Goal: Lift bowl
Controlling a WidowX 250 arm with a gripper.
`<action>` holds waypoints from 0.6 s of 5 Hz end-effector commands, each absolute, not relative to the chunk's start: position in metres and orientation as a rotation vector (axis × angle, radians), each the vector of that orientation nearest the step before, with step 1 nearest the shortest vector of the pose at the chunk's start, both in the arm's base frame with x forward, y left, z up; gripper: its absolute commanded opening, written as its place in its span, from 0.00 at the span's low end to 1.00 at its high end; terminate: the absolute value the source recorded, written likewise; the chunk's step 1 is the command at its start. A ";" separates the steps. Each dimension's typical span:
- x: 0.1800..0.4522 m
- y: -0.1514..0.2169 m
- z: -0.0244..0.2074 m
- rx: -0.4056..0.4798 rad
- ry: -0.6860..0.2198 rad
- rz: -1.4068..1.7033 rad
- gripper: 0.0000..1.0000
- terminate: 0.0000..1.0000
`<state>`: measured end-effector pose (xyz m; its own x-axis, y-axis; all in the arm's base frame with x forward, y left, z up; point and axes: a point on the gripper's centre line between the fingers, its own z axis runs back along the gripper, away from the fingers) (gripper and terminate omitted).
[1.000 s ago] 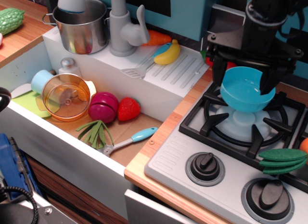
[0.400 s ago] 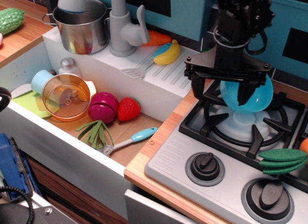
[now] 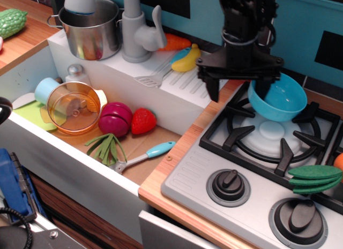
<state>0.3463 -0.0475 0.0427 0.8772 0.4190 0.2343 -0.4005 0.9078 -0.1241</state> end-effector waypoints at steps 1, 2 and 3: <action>0.357 -0.046 0.041 -0.147 -0.321 0.418 0.00 0.00; 0.355 -0.048 0.036 -0.157 -0.330 0.412 0.00 0.00; 0.351 -0.052 0.047 -0.144 -0.312 0.399 0.00 0.00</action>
